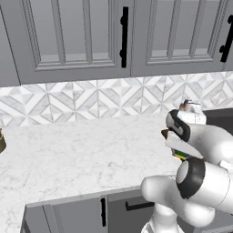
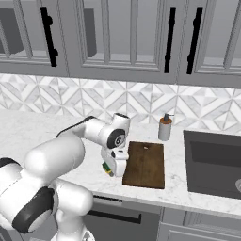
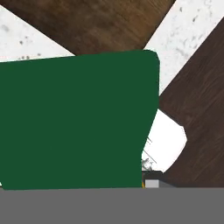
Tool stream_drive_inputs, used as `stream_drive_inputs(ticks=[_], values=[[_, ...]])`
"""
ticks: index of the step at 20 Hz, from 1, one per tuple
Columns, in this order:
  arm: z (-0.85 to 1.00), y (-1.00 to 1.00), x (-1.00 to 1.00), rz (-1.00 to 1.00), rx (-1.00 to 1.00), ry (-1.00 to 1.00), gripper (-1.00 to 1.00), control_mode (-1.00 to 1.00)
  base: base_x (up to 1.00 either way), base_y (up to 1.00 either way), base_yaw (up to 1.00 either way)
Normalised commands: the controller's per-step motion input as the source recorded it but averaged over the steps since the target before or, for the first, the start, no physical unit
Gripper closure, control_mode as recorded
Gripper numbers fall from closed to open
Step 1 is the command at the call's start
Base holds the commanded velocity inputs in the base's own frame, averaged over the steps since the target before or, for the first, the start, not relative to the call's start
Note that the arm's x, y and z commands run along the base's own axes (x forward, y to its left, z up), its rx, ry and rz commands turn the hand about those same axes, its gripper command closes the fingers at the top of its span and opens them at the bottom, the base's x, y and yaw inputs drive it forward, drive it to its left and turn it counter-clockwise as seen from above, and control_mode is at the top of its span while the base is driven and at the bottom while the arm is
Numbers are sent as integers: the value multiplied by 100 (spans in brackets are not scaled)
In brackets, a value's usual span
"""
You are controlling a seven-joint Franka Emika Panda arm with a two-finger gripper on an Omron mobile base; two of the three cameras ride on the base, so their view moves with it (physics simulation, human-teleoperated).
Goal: Pick up the sponge from the counter and clean the cutting board by briefly scrubbing or pressing down on the cutting board. Once finished, release the sponge.
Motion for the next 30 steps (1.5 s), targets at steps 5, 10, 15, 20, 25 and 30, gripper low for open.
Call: stream_drive_inputs(ticks=[5, 10, 15, 20, 25, 30], values=[[12, 85, 91, 4, 0, 2, 100, -100, 0, 0, 0], [-6, 88, 71, 9, 0, 3, 100, -100, 0, 0, 0], [-34, 35, 23, 5, 4, -18, 100, -100, 0, 0, 0], [-69, 19, 10, 3, 3, -21, 100, -100, 0, 0, 0], [-81, 25, 19, 0, 0, -6, 100, -100, 0, 0, 0], [-37, 14, 3, 0, -1, 0, -100, -100, 0, 0, 0]])
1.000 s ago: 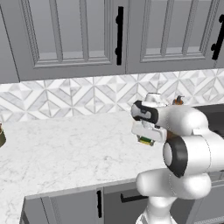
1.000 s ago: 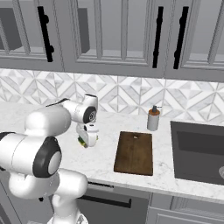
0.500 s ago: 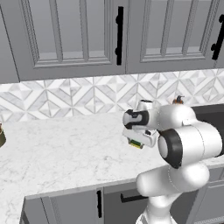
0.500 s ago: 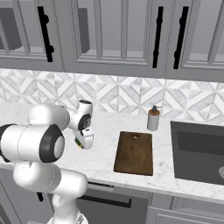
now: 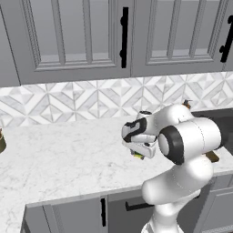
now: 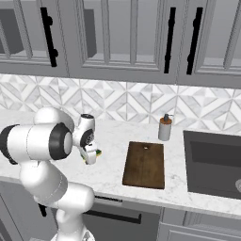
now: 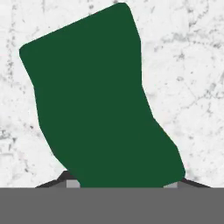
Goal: Pick up the sponge from the counter and clean the cutting board by briefly scrubbing or pressing down on the cutting board. Once finished, release the sponge.
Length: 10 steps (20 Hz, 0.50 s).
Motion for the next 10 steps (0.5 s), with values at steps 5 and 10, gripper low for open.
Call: stream_drive_inputs(ticks=[5, 10], values=[[4, -2, -4, 0, 0, -5, -100, -100, 0, 0, 0], [30, -22, -40, 0, 0, -17, -100, -100, 0, 0, 0]])
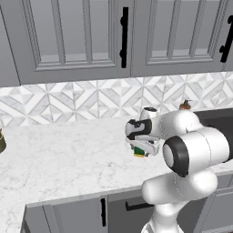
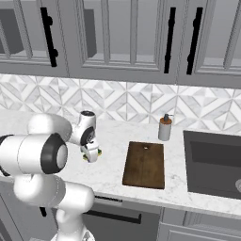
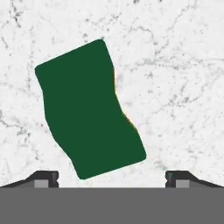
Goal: Pick up the sponge from the counter and clean the cutting board by briefly scrubbing or pressing down on the cutting board. Once finished, release the sponge.
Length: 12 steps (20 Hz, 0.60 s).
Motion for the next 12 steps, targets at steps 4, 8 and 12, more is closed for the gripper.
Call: stream_drive_inputs(ticks=[4, 8, 12], values=[[43, -9, -62, 0, 0, -14, -100, -100, 0, 0, 0], [58, -6, -50, 0, 0, -10, -100, -100, 0, 0, 0], [49, -30, -32, 0, 0, -9, -100, -100, 0, 0, 0]])
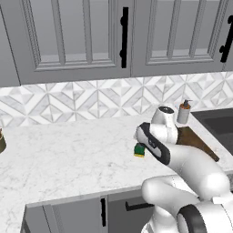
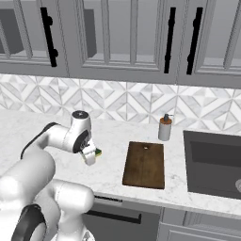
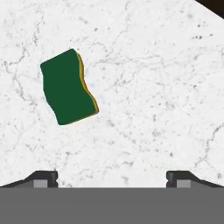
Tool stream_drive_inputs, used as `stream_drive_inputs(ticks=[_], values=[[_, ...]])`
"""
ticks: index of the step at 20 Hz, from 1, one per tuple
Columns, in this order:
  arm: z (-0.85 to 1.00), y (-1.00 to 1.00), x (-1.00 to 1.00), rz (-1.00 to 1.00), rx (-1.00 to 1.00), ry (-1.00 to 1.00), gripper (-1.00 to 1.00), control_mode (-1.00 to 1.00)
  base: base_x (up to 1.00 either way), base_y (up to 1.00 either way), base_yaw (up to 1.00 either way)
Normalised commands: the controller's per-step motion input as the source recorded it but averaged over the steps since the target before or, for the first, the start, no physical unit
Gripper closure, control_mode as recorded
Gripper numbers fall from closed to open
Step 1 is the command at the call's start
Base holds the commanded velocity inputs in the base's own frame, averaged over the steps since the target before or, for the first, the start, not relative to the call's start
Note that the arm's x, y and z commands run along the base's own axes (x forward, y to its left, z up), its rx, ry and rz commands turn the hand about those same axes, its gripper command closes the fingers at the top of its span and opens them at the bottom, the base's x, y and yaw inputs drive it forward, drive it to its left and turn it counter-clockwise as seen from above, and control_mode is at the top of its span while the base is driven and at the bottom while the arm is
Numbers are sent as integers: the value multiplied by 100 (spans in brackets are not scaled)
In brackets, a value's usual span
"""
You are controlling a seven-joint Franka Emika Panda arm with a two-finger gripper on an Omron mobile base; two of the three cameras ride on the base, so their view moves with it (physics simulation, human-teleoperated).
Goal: Pick up the sponge from the counter and clean the cutting board by briefly scrubbing or pressing down on the cutting board. Once finished, release the sponge.
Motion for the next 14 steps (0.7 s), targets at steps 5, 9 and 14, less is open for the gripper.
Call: stream_drive_inputs(ticks=[5, 9, 14], values=[[26, -58, -11, 0, 2, -7, -100, -100, 0, 0, 0], [34, -65, -5, 0, 2, -8, -100, -100, 0, 0, 0], [41, -69, -2, 0, 3, -10, -100, -100, 0, 0, 0]])
